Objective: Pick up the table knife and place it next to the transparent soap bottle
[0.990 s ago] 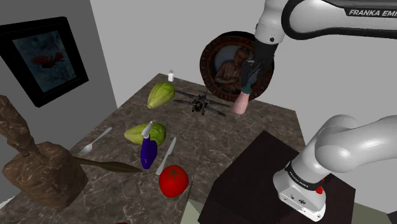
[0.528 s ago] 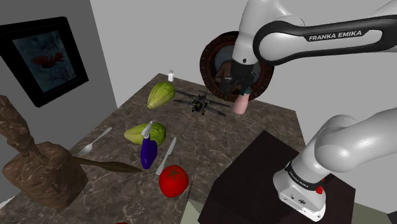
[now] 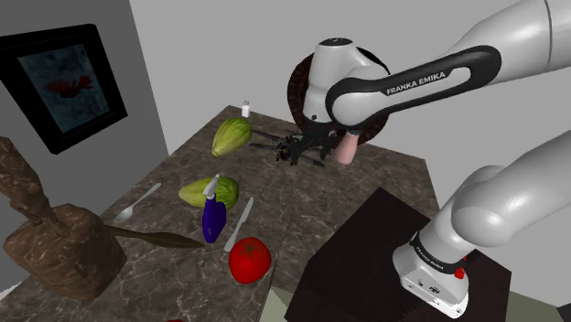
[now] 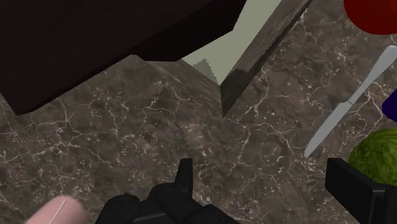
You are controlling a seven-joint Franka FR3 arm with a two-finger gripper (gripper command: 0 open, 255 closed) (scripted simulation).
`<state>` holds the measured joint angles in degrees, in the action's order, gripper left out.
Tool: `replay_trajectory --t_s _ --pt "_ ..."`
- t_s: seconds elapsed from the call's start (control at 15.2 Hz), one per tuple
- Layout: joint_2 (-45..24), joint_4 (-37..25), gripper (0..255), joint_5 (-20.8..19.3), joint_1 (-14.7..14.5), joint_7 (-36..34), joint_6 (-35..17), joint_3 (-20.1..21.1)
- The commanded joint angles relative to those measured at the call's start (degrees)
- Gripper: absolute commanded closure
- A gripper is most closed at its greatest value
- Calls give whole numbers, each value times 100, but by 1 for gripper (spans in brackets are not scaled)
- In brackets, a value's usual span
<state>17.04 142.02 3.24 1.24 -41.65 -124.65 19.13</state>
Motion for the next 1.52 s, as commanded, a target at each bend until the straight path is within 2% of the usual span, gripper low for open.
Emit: replay_trajectory --t_s 0.0,0.26,0.53,0.99,1.25,1.45 --pt "-502 -148 0 -92 60 -430 -341 153" --pt "-1458 -464 0 -428 131 -1300 -919 353" --pt "-2455 -920 0 -916 76 -2211 -1372 366" --pt "-4132 -2020 0 -1588 -368 -3539 -1861 -34" --pt "-5040 -2805 0 -1723 -655 -4063 -2001 -308" --pt "-5235 -2895 0 -1769 -712 -4125 -2108 -373"
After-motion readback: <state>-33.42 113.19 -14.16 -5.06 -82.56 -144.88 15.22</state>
